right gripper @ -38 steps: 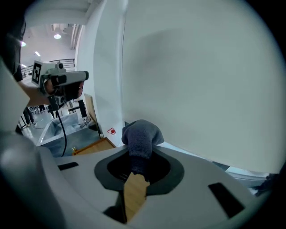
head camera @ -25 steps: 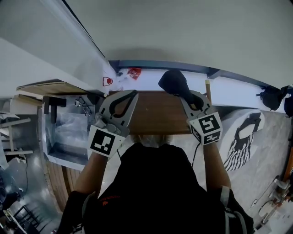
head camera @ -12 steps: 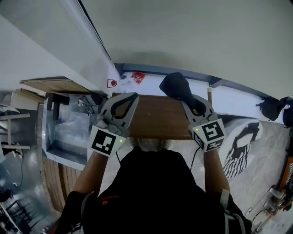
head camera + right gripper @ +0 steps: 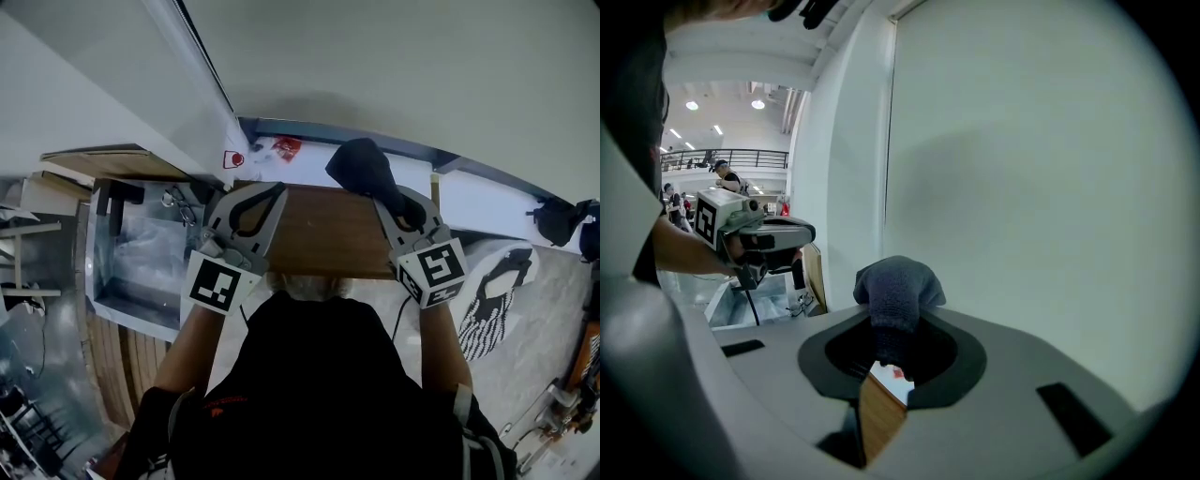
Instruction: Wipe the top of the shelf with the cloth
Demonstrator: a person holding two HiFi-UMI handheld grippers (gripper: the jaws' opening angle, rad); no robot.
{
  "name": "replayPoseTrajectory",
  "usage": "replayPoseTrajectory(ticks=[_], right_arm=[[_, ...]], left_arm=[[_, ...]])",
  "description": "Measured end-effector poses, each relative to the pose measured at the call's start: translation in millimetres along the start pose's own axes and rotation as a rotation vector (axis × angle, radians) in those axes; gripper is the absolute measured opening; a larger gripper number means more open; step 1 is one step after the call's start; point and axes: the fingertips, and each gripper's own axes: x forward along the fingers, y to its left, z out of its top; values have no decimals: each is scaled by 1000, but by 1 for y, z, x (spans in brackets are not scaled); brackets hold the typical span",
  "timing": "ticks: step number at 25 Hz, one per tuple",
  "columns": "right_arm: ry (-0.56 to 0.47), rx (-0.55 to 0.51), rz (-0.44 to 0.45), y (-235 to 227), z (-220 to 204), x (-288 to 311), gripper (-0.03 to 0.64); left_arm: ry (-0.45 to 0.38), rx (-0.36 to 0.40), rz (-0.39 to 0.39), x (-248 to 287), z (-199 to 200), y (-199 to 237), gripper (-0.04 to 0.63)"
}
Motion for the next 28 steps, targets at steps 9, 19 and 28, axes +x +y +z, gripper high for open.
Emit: replayPoseTrajectory(ticks=[9,19,28], right_arm=[[2,-4,11,7,-1,-5,59],[3,-8,11,7,-1,-9,59],[3,-32,11,6,1,-11,58]], left_arm=[[2,-6,-13,-1,-3,-11,20],[12,-21,-25,5,-7,-15,20],[12,-18,-40,12,-6,-19,20]])
